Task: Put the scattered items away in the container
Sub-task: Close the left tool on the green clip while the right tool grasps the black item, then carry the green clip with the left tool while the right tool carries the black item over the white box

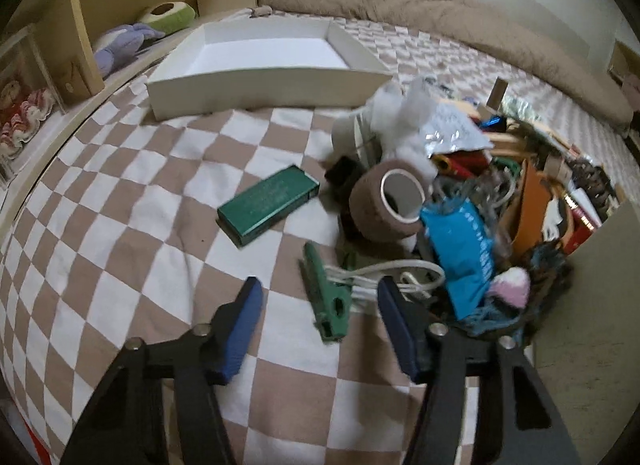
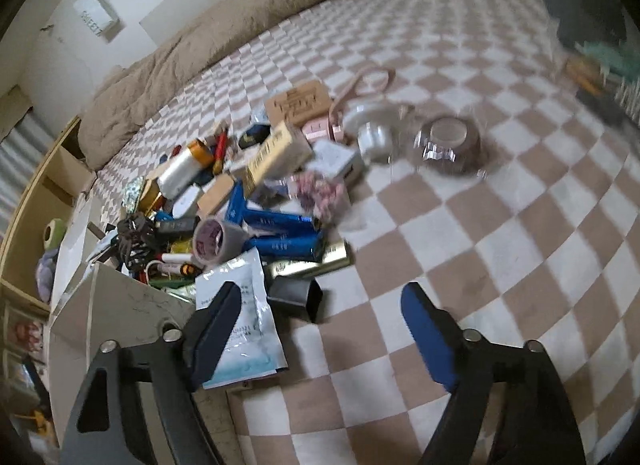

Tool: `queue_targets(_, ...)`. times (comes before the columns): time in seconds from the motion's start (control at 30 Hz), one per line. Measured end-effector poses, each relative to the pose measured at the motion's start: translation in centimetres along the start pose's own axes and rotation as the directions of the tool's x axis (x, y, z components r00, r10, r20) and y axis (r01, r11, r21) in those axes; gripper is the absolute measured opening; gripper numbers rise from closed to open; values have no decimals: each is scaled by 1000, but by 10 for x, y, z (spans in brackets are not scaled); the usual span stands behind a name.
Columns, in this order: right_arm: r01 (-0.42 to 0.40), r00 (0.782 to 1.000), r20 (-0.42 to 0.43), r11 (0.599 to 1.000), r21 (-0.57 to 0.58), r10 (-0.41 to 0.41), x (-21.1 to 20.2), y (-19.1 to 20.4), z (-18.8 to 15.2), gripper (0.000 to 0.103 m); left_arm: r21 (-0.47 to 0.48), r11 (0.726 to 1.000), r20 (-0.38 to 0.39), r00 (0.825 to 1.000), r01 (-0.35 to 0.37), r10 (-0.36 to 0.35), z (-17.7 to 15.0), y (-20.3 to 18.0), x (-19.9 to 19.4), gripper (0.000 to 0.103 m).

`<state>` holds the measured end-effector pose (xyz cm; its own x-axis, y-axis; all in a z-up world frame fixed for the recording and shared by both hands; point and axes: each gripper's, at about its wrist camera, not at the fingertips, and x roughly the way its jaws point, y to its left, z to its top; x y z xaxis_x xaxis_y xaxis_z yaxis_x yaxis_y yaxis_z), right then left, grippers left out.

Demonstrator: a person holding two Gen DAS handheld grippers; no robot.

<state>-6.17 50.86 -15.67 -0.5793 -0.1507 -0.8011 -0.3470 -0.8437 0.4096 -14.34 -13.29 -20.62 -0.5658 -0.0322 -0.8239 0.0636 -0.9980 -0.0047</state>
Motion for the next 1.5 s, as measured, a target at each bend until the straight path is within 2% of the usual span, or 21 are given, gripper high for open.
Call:
queue_targets(0.13, -79, 995, -50, 994, 79, 83, 17, -2, -4, 61, 13, 1000, 21, 1000, -23, 23, 0, -1, 4, 55)
queue_targets(0.17, -91, 994, -56, 992, 91, 96, 21, -1, -5, 60, 17, 1000, 23, 999, -26, 26, 0, -2, 4, 54)
queue_targets(0.27, -97, 993, -65, 991, 97, 103, 30, 4, -5, 55, 49, 998, 27, 999, -32, 30, 0, -8, 4, 41)
queue_targets(0.37, -66, 996, -57, 995, 76, 71, 36, 10, -5, 44, 67, 997, 26, 999, -30, 28, -1, -11, 4, 28)
queue_targets(0.4, -57, 997, -47, 995, 76, 61, 36, 9, -5, 37, 66, 997, 26, 999, -34, 32, -1, -11, 4, 23)
queue_targets(0.53, -103, 993, -38, 989, 109, 108, 35, -3, -5, 30, 42, 999, 19, 1000, -12, 11, -2, -5, 2, 18)
queue_targets(0.67, -85, 996, -22, 993, 86, 87, 25, -7, -7, 30, 32, 999, 19, 1000, -8, 8, -4, -5, -3, 17)
queue_targets(0.83, -92, 995, -15, 987, 129, 94, 17, -20, -11, 30, 22, 1000, 26, 1000, 10, -10, -8, -6, -12, 17)
queue_targets(1.13, -128, 992, 31, 977, 168, 125, -1, -27, -8, 30, 26, 999, 94, 994, 47, -49, -7, -14, -43, 17)
queue_targets(1.27, -155, 987, 62, 977, 147, 147, -15, -21, -7, 30, 33, 997, 137, 988, 64, -68, -4, -20, -60, 17)
queue_targets(1.4, -174, 981, 100, 979, 109, 163, -28, -8, -5, 30, 57, 998, 179, 983, 41, -51, -2, -29, -74, 17)
queue_targets(1.5, -185, 977, 123, 980, 68, 176, -38, 4, -5, 30, 61, 996, 203, 977, 60, -71, -1, -34, -84, 17)
